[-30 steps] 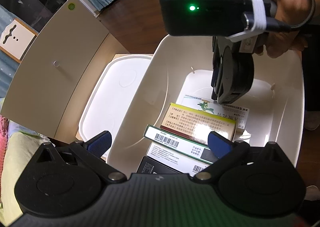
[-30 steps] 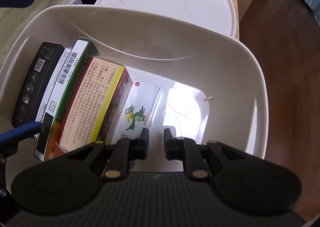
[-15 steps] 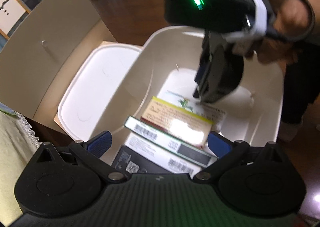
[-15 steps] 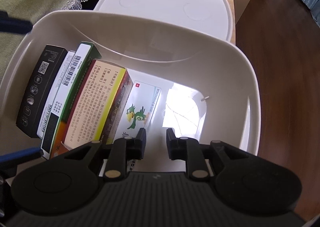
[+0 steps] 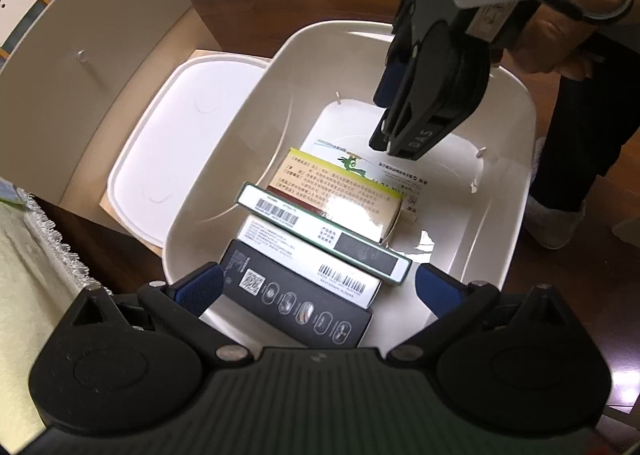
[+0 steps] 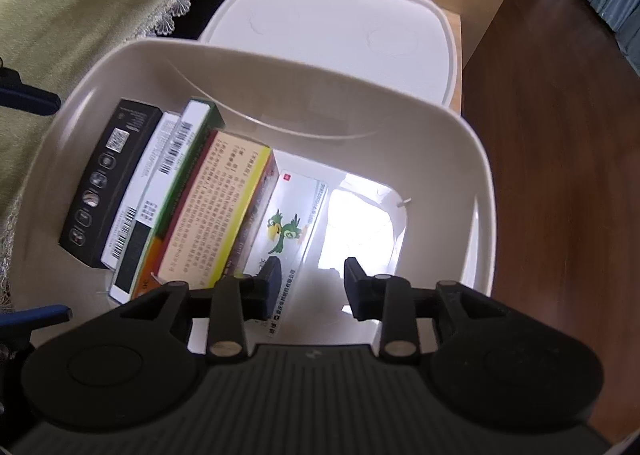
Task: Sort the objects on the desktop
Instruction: 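Raise both tools from the basin and turn toward the sofa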
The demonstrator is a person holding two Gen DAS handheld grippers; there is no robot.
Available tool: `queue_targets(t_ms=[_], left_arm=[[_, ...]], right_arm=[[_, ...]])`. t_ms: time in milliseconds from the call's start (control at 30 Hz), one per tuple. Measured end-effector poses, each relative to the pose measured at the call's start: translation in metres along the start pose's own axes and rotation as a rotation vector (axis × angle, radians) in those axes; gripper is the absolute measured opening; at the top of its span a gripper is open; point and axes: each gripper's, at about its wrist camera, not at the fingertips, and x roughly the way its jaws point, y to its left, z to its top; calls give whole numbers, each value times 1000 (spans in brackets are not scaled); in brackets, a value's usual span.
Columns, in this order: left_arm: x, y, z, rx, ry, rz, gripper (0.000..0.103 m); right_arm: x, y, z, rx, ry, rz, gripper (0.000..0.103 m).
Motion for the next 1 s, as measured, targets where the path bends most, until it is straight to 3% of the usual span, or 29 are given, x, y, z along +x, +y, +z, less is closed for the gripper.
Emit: queue_targets(t_ms=[333,500,700,900,1000], left_arm=[[-26,10,-16,-51,-1,47,103],[-41,17,-19,-75,-27,106,103],[-70,36,-35,-159,-68,183,103],[-113,70,-74,-335,-115,286,103],[-133,86,-106,-445,-133,345,103]], right_arm=[[-29,-1,8,16,-59,1,40],[-43,-5,5,36,-106,16,45],[-49,-8,8,151,-166,146,45],[-84,27,43,98,-314,273,45],[-102,59,71,5,-361,321,45]])
